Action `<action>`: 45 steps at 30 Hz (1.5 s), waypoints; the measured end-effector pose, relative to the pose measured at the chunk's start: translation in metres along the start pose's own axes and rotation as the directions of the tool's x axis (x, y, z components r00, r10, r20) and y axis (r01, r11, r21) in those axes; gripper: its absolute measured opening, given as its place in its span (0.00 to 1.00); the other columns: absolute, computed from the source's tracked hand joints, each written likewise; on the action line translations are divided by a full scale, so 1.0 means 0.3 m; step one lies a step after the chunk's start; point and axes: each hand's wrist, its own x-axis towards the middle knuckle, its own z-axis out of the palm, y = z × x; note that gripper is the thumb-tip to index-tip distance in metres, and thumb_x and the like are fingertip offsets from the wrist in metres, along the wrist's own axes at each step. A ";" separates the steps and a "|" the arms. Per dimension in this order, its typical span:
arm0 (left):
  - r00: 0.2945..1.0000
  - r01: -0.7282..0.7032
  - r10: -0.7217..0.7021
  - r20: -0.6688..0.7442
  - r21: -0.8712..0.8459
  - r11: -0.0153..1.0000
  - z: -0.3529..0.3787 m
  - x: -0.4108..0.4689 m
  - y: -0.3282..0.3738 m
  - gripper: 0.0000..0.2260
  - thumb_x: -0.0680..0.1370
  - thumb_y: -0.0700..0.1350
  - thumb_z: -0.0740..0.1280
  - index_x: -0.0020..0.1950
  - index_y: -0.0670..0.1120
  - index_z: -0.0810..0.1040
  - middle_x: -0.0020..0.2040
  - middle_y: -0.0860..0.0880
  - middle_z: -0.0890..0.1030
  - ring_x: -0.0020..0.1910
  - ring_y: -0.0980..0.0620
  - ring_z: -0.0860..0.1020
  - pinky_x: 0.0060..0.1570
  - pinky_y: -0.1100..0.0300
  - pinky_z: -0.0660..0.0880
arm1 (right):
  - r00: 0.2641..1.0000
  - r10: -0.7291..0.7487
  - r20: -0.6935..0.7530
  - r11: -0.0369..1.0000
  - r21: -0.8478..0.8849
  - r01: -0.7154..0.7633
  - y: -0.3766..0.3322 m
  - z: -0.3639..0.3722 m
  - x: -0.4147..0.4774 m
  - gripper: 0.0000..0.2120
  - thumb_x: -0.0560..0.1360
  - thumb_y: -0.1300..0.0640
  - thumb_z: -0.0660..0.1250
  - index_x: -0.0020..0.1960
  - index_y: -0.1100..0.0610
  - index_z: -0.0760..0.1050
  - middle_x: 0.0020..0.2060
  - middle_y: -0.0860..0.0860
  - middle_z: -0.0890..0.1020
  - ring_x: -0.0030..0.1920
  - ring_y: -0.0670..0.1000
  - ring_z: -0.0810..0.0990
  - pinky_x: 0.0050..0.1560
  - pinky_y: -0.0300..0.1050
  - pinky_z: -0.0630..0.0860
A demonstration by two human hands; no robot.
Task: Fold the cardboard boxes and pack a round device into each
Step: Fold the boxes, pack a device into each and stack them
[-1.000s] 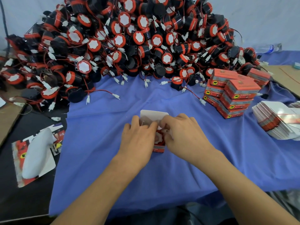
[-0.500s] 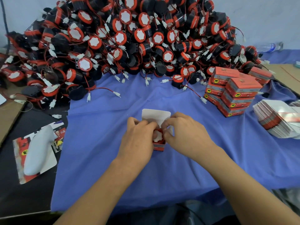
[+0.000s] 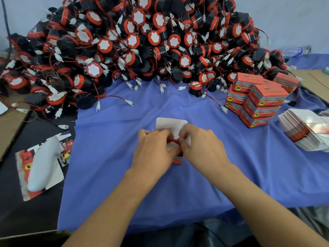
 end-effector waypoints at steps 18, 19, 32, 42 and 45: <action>0.998 -0.016 0.014 0.064 0.031 0.999 0.003 0.013 -0.014 0.08 0.80 0.55 0.65 0.54 0.53 0.77 0.47 0.58 0.77 0.55 0.49 0.64 0.42 0.50 0.77 | 0.974 -0.067 0.217 0.966 -0.231 0.118 -0.005 -0.050 0.030 0.12 0.80 0.52 0.57 0.57 0.45 0.77 0.43 0.48 0.78 0.44 0.56 0.76 0.31 0.44 0.58; 0.998 -0.016 0.014 0.061 0.033 0.999 0.004 0.010 -0.014 0.08 0.80 0.55 0.65 0.54 0.53 0.77 0.47 0.58 0.77 0.55 0.49 0.64 0.42 0.49 0.78 | 0.971 -0.073 0.227 0.957 -0.258 0.132 -0.009 -0.049 0.032 0.11 0.81 0.52 0.56 0.57 0.46 0.76 0.44 0.49 0.78 0.43 0.56 0.76 0.31 0.44 0.57; 0.931 -0.155 0.021 -0.364 -0.343 0.927 0.042 -0.068 -0.081 0.17 0.78 0.55 0.73 0.65 0.59 0.74 0.64 0.61 0.72 0.55 0.58 0.80 0.49 0.51 0.82 | 0.993 0.065 -0.099 0.661 0.750 0.031 0.056 0.102 -0.074 0.09 0.79 0.43 0.66 0.58 0.41 0.72 0.48 0.40 0.84 0.48 0.44 0.84 0.47 0.36 0.79; 0.961 -0.123 -0.012 -0.277 -0.465 0.877 0.082 -0.073 -0.145 0.07 0.79 0.49 0.72 0.53 0.63 0.82 0.50 0.59 0.81 0.53 0.60 0.80 0.52 0.68 0.75 | 0.988 0.065 -0.138 0.635 0.769 0.066 0.072 0.161 -0.073 0.10 0.81 0.62 0.68 0.53 0.49 0.85 0.52 0.42 0.83 0.50 0.45 0.82 0.48 0.37 0.79; 0.956 -0.124 -0.032 -0.290 -0.504 0.855 0.095 -0.070 -0.154 0.09 0.79 0.47 0.74 0.55 0.61 0.82 0.51 0.61 0.82 0.58 0.59 0.78 0.55 0.66 0.74 | 0.983 0.019 -0.183 0.686 0.717 0.121 0.080 0.172 -0.071 0.09 0.81 0.61 0.68 0.53 0.49 0.84 0.54 0.39 0.82 0.52 0.43 0.81 0.47 0.31 0.76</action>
